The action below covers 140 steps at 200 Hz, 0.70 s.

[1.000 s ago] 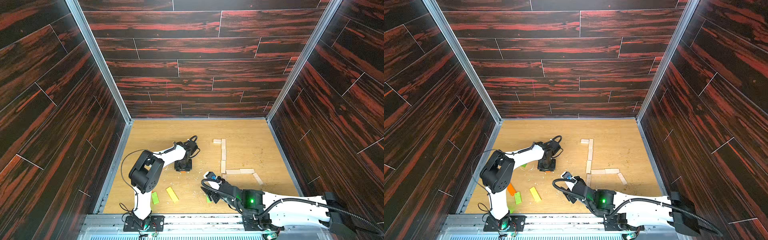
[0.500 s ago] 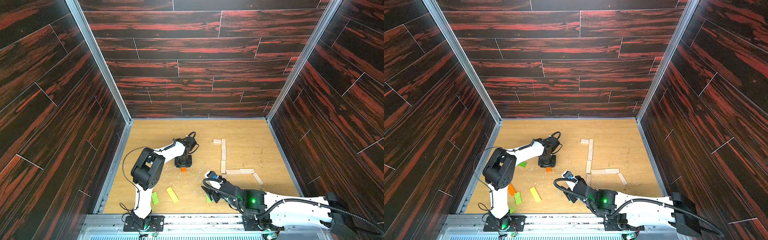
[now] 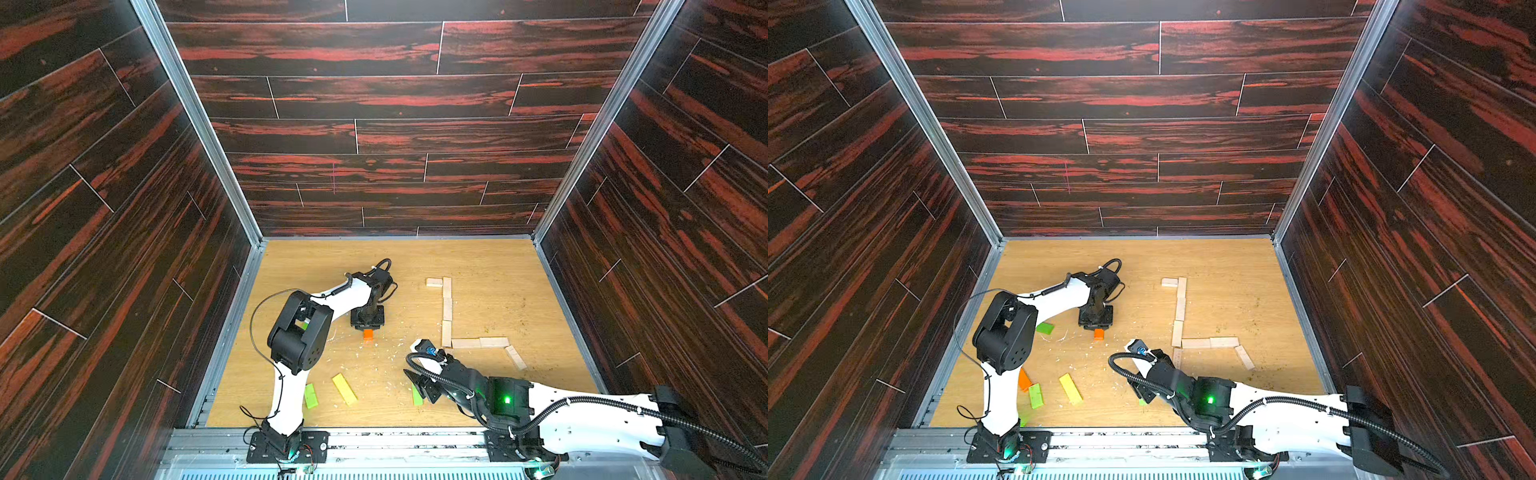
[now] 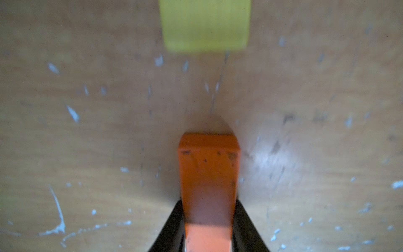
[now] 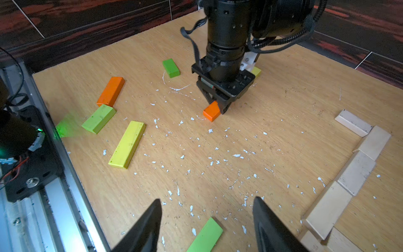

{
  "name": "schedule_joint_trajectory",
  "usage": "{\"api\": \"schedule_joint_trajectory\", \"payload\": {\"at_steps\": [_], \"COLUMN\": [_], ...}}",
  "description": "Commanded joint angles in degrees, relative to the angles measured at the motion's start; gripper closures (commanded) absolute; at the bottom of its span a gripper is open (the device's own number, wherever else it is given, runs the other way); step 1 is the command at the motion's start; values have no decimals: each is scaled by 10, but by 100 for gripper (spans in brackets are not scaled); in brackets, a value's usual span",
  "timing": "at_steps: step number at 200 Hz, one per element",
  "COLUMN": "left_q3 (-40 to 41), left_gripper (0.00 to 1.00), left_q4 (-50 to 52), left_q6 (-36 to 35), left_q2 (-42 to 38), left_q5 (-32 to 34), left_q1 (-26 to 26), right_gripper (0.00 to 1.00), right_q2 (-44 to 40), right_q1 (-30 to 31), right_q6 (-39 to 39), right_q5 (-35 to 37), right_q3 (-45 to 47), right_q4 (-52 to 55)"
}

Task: Assemble a giraffe with building blocks
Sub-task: Assemble the building block at the center of the board.

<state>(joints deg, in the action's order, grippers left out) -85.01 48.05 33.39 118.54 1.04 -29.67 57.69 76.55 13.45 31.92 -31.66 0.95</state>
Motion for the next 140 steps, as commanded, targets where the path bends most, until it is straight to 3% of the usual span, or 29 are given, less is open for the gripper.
{"api": "schedule_joint_trajectory", "payload": {"at_steps": [1,140], "left_q3": [-18,-50], "left_gripper": [75,76], "left_q4": [12,9], "left_q6": [-10,-14], "left_q2": [17,58], "left_q5": [5,-11], "left_q1": [10,23], "right_gripper": [34,34], "right_q2": [-4,-1], "right_q1": [-4,-18], "right_q6": [7,6], "right_q5": [-5,-18], "right_q3": [-16,-12], "right_q4": [2,-1]}}
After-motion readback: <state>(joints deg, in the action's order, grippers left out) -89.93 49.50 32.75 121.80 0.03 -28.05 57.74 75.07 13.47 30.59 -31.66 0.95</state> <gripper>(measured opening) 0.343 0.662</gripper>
